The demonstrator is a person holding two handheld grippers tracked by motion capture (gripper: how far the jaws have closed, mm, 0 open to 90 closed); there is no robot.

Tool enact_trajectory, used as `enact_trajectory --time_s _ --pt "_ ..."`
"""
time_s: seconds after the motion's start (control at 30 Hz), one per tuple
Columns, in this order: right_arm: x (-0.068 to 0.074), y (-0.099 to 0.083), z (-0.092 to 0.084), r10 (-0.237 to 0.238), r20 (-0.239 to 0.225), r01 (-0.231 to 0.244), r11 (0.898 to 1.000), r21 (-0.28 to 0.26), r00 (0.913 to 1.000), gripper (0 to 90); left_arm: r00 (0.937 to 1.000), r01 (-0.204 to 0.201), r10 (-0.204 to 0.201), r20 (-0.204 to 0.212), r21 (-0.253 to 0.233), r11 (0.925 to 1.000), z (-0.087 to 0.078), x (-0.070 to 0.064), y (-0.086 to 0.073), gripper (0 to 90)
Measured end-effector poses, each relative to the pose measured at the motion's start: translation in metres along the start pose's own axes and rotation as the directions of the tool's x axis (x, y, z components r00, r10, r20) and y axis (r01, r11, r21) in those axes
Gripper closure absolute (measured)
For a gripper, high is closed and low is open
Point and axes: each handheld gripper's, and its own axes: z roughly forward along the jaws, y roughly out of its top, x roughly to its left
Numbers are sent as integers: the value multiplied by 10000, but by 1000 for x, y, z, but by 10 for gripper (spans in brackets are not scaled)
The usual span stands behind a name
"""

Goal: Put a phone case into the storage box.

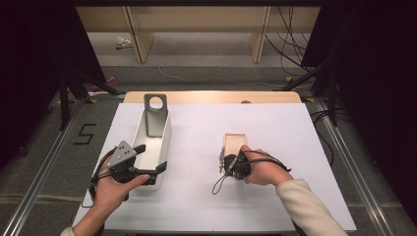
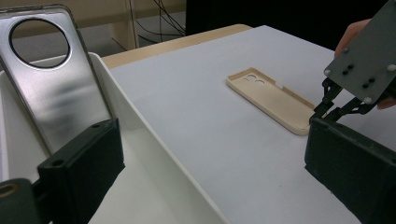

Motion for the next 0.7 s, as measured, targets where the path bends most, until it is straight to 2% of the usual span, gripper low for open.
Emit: enact_trajectory --time_s 0.17,0.33,0.37,0.57,0.6,0.67,0.7 --pt "-1 -1 0 -64 15 64 9999 -125 10000 859 10000 -6 6 -6 5 10000 0 0 0 42" --pt "0 -4 -1 153 -9 -153 9996 -218 9999 864 10000 8 -8 -4 -3 10000 0 0 0 44" --pt "-1 -6 -2 148 -41 -149 9989 -447 9999 864 10000 12 -12 -2 -3 10000 0 0 0 44" --pt "-3 -9 -6 361 -30 -362 9955 -877 9993 865 10000 31 -31 -6 -6 10000 0 0 0 46" --pt "-3 -11 -8 532 -87 -538 9935 -1005 9985 866 10000 27 -27 -7 -13 10000 0 1 0 47" --pt "-4 -12 -10 623 -46 -623 9890 -1341 9980 867 10000 29 -29 -2 -14 10000 0 0 0 47" --pt "-4 -12 -10 623 -46 -623 9890 -1341 9980 867 10000 29 -29 -2 -14 10000 0 0 0 48"
